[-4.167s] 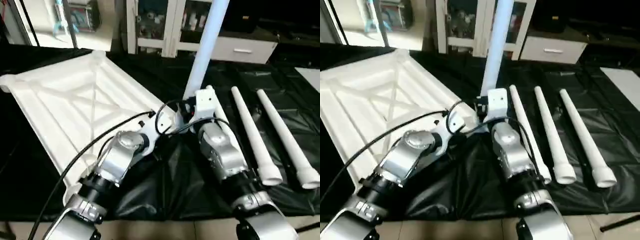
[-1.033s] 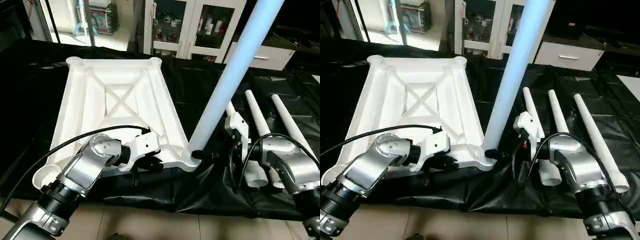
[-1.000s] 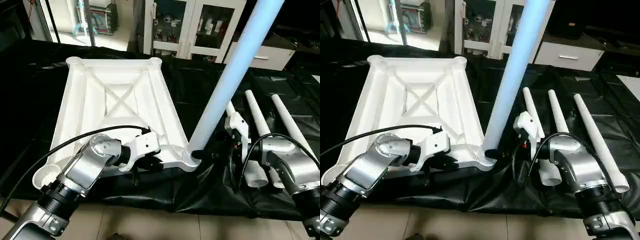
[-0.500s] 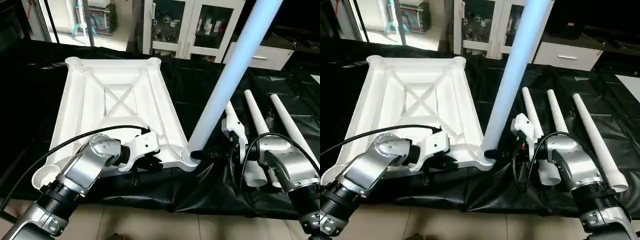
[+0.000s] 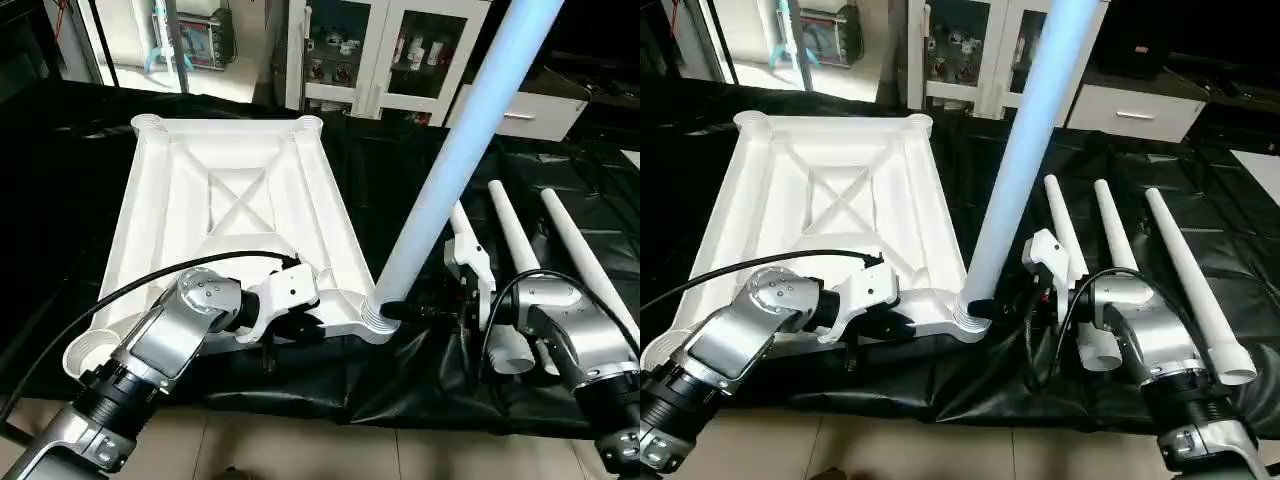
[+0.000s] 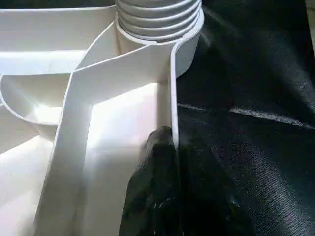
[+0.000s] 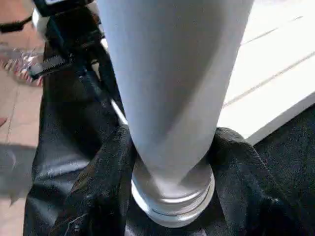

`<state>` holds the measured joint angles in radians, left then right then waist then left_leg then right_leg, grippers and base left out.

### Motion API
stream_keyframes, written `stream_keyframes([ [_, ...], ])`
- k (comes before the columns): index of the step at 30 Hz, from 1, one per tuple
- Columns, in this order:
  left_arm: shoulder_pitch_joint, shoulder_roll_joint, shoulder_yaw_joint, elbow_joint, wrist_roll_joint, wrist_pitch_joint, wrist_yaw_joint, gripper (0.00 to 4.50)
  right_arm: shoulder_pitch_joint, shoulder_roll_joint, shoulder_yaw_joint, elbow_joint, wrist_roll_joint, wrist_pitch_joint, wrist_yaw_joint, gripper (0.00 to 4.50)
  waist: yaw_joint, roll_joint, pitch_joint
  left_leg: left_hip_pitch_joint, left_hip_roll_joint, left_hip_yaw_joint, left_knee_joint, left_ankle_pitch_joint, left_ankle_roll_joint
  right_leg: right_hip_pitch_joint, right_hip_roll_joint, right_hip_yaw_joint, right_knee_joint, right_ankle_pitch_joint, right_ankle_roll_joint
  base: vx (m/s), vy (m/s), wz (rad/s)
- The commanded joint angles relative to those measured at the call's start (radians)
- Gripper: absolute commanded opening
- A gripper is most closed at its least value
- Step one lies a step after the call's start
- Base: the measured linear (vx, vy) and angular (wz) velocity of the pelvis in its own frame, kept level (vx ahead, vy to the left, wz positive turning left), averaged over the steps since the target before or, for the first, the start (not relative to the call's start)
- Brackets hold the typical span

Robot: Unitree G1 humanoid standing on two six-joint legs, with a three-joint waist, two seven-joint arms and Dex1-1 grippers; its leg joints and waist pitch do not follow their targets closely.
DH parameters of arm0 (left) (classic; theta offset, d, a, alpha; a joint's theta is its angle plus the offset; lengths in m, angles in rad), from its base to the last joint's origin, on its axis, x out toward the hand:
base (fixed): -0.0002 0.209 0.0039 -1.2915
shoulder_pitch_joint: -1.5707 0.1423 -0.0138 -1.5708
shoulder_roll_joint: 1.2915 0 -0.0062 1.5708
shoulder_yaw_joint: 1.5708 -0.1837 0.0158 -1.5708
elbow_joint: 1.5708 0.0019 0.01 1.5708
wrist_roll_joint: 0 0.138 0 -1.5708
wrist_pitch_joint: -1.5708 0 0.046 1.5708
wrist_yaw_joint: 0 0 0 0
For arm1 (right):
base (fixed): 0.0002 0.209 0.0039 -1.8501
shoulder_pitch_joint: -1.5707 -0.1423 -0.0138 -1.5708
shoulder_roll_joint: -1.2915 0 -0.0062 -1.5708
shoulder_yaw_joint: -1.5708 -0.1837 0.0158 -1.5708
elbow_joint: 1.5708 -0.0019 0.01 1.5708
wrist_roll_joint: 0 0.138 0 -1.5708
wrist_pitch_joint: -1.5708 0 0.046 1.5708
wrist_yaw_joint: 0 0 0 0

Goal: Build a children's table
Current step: Rotate leg to tighten

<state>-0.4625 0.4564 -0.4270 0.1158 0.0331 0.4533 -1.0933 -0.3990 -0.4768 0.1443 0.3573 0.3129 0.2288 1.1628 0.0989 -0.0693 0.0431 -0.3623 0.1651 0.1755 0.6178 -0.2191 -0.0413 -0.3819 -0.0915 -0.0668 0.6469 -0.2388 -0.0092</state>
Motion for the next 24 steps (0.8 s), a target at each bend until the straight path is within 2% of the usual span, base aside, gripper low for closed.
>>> stream_keyframes([
  [1,-0.005,-0.034,-0.019,0.005,-0.009,0.012,0.016,0.0,-0.003,0.023,-0.028,0.033,-0.007,0.022,-0.106,1.94,-0.003,0.009,-0.052,0.013,0.072,-0.023,-0.079,-0.042,0.071,0.046,-0.073,0.051,-0.067,0.059,-0.305,0.0,0.0,0.0],
  [5,-0.049,-0.108,0.015,0.082,0.011,0.047,0.131,0.0,-0.013,0.099,-0.063,0.102,-0.068,0.018,-0.326,1.93,-0.017,0.01,-0.048,0.01,0.071,-0.026,-0.089,-0.127,0.011,0.046,-0.074,0.052,-0.08,-0.063,-0.27,0.0,0.0,0.0],
  [7,-0.071,-0.143,0.029,0.116,0.022,0.064,0.186,0.0,-0.015,0.138,-0.077,0.118,-0.081,0.032,-0.413,1.93,-0.022,0.008,-0.046,0.012,0.071,-0.029,-0.095,-0.179,-0.016,0.042,-0.075,0.053,-0.089,-0.143,-0.238,0.0,0.0,0.0],
  [8,-0.092,-0.176,0.043,0.148,0.032,0.081,0.24,0.0,-0.019,0.181,-0.087,0.132,-0.095,0.039,-0.503,1.93,-0.029,0.011,-0.043,0.011,0.07,-0.031,-0.099,-0.22,-0.038,0.039,-0.075,0.054,-0.097,-0.213,-0.211,0.0,0.0,0.0],
  [9,-0.104,-0.194,0.049,0.165,0.039,0.088,0.271,0.0,-0.021,0.21,-0.094,0.14,-0.107,0.04,-0.563,1.92,-0.031,0.01,-0.042,0.013,0.069,-0.031,-0.1,-0.235,-0.043,0.034,-0.075,0.054,-0.101,-0.236,-0.203,-0.053,-0.01,-0.04],
  [10,-0.116,-0.215,0.057,0.182,0.043,0.098,0.302,0.0,-0.026,0.241,-0.097,0.155,-0.133,0.035,-0.647,1.92,-0.034,0.016,-0.042,0.014,0.068,-0.033,-0.1,-0.256,-0.053,0.032,-0.076,0.054,-0.104,-0.266,-0.19,0.0,0.0,0.0],
  [11,-0.116,-0.215,0.057,0.182,0.043,0.098,0.302,0.0,-0.026,0.241,-0.097,0.155,-0.133,0.035,-0.647,1.91,-0.038,0.013,-0.042,0.012,0.068,-0.033,-0.101,-0.256,-0.057,0.031,-0.075,0.055,-0.106,-0.271,-0.182,0.0,0.0,0.0],
  [12,-0.132,-0.245,0.066,0.202,0.051,0.109,0.349,0.0,-0.033,0.295,-0.112,0.176,-0.15,0.024,-0.762,1.91,-0.04,0.011,-0.044,0.009,0.069,-0.036,-0.102,-0.254,-0.059,0.034,-0.076,0.053,-0.105,-0.272,-0.172,0.0,0.0,0.0],
  [13,-0.143,-0.271,0.074,0.218,0.06,0.114,0.394,0.0,-0.035,0.339,-0.119,0.183,-0.151,0.011,-0.82,1.91,-0.043,0.014,-0.043,0.012,0.068,-0.034,-0.103,-0.252,-0.062,0.026,-0.074,0.056,-0.107,-0.26,-0.171,0.0,0.0,0.0],
  [14,-0.147,-0.276,0.073,0.223,0.065,0.113,0.405,0.0,-0.034,0.353,-0.118,0.181,-0.148,0.006,-0.826,1.91,-0.044,0.01,-0.045,0.01,0.067,-0.035,-0.104,-0.247,-0.061,0.029,-0.074,0.055,-0.106,-0.252,-0.17,0.0,0.0,0.0],
  [17,-0.159,-0.295,0.075,0.234,0.079,0.114,0.441,0.0,-0.026,0.397,-0.114,0.167,-0.143,-0.017,-0.843,1.91,-0.041,0.013,-0.046,0.011,0.069,-0.032,-0.103,-0.225,-0.044,0.029,-0.073,0.057,-0.103,-0.192,-0.177,0.0,0.0,0.0],
  [20,-0.163,-0.297,0.076,0.243,0.08,0.115,0.448,0.0,-0.032,0.412,-0.119,0.169,-0.149,-0.029,-0.861,1.9,-0.039,0.014,-0.05,0.009,0.067,-0.027,-0.101,-0.148,-0.017,0.035,-0.07,0.056,-0.093,-0.063,-0.2,0.0,0.0,0.0],
  [24,-0.151,-0.284,0.076,0.236,0.075,0.108,0.432,0.0,-0.043,0.411,-0.116,0.174,-0.163,-0.047,-0.87,1.9,-0.039,0.014,-0.049,0.01,0.068,-0.026,-0.101,-0.118,0.001,0.039,-0.068,0.054,-0.089,-0.009,-0.219,0.0,0.0,0.0],
])
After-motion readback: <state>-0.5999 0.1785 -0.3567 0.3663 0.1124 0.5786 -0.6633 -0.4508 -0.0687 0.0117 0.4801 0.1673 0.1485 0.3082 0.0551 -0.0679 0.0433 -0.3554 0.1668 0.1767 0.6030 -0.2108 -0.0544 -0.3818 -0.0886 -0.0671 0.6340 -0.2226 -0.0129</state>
